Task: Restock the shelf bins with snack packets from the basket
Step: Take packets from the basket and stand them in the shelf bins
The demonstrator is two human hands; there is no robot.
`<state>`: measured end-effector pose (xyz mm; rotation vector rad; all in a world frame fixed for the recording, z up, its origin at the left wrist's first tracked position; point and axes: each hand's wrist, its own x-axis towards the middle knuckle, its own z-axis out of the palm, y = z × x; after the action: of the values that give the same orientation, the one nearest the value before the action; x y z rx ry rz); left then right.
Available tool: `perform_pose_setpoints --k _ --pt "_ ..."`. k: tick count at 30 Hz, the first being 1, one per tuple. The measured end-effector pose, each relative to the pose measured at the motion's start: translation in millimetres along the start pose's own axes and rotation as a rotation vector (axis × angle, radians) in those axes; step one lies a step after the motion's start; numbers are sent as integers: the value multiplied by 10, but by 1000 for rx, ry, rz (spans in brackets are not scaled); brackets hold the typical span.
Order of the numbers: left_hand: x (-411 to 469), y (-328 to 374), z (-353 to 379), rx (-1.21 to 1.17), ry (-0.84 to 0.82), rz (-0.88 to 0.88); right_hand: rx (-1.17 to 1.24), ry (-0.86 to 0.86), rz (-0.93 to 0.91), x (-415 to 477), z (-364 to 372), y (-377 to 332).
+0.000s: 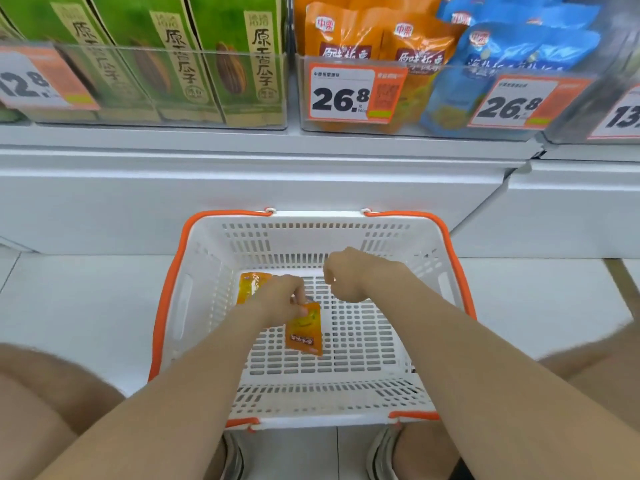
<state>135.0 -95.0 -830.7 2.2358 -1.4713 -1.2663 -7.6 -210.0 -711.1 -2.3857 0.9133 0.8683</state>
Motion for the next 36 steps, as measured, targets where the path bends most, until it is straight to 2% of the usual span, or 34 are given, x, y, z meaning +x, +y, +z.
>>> perform_pose_setpoints --k 3,7,11,13,15,22,25,27,30,33,36 --pt "-111 154 -203 -301 150 29 36 42 13 -133 -114 73" --pt "-324 449 -476 -689 205 44 168 138 38 -343 -281 196" --pt "-528 578 -627 -1023 163 102 562 254 36 -637 -537 364" --pt "-624 635 -675 -1105 150 153 759 384 6 -764 -640 432" --pt "-701 690 -731 -1133 146 166 855 480 -59 -892 -729 444" --pt "-1018 1145 -991 -898 218 268 742 671 -242 -1214 -1045 239" --pt "-1072 1494 -1172 -829 295 355 548 756 -303 -1430 -1352 152" --pt "-1063 1699 -1321 -656 437 421 469 839 -303 -1594 -1606 171" --pt "-1062 1959 -1549 -312 823 524 472 1085 -300 -1792 -1964 319" --pt "-1028 2205 -1836 -106 1138 607 501 1344 -302 -1890 -2231 512" --pt "-903 2450 -2163 72 1214 616 371 1500 -260 -1809 -2410 707"
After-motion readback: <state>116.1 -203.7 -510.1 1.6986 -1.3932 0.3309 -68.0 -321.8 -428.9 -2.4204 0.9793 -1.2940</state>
